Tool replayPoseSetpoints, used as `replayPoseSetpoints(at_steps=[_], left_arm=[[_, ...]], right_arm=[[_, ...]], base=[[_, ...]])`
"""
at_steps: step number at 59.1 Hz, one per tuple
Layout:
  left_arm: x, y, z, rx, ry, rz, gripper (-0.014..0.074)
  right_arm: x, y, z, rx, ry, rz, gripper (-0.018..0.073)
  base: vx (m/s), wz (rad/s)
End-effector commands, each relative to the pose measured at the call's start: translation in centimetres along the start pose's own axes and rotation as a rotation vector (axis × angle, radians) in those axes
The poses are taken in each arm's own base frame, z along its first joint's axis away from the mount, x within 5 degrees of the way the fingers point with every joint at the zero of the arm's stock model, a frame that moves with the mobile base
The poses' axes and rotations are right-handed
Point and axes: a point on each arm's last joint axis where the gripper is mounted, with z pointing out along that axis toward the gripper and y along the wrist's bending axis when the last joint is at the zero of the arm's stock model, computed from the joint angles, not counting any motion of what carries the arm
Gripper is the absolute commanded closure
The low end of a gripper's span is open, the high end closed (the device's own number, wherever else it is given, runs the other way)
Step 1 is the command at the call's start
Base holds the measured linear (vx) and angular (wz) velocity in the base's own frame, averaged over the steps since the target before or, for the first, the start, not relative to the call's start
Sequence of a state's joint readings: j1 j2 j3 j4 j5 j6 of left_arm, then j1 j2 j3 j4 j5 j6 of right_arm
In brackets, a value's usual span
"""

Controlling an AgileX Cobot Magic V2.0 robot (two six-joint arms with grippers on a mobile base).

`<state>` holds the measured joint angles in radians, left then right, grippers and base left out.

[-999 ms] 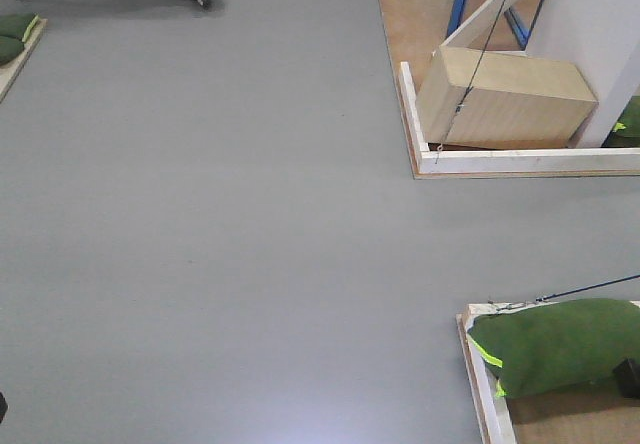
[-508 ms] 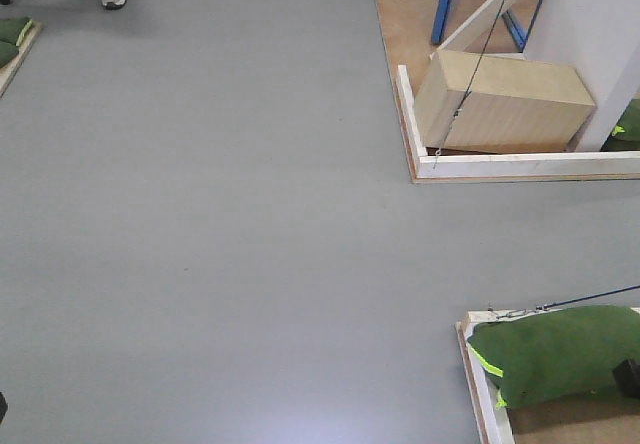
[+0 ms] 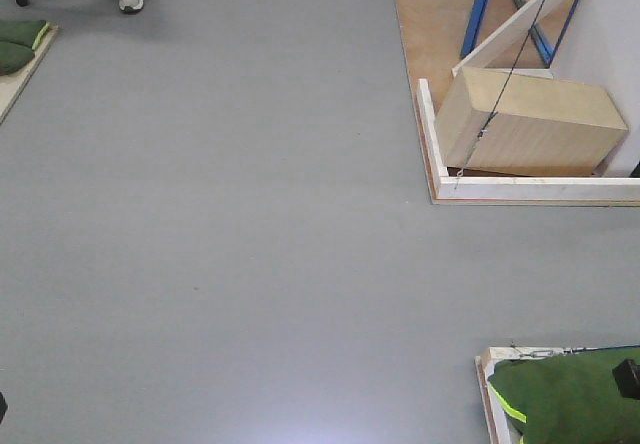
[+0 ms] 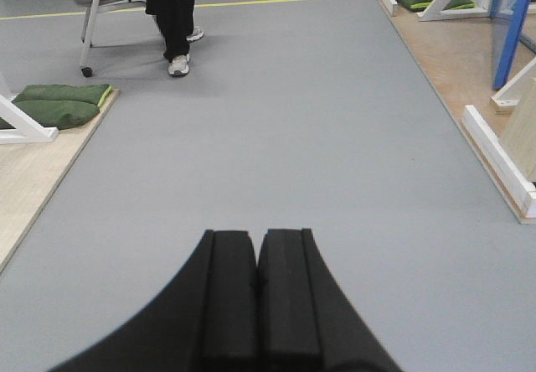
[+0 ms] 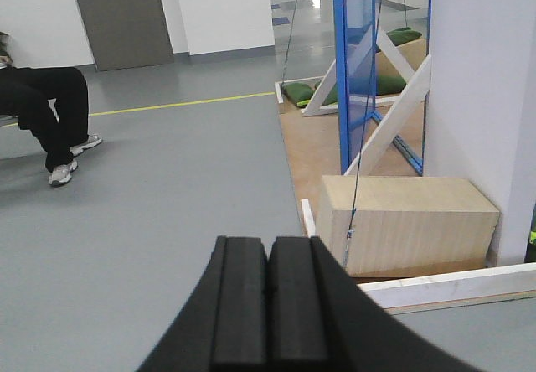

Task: Move to blue door and open it
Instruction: 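Drive the base forward toward the blue door on the wooden platform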

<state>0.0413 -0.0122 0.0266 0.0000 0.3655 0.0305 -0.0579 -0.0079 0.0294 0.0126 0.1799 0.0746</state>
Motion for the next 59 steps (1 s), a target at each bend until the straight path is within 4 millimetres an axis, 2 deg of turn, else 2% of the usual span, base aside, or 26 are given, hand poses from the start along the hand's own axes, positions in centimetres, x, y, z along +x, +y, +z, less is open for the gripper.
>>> replayPoseSetpoints(at_steps=[1, 26, 59], left_arm=[[-0.65, 0.02, -0.11, -0.003, -0.093, -0.003, 0.0526], [-0.65, 0.02, -0.11, -0.004, -0.093, -0.003, 0.0526], [-0.64, 0.02, -0.10, -0.004, -0.091, -0.003, 0.0526]], right_arm=[[-0.24, -0.03, -0.04, 0.001, -0.086, -0.008, 0.0554], [-0.24, -0.02, -0.06, -0.001, -0.088, -0.008, 0.0554], [-0.25, -0.03, -0.06, 0.001, -0.089, -0.008, 0.0554]], base=[[0.16, 0.03], [0.23, -0.08], [0.41, 0.02]])
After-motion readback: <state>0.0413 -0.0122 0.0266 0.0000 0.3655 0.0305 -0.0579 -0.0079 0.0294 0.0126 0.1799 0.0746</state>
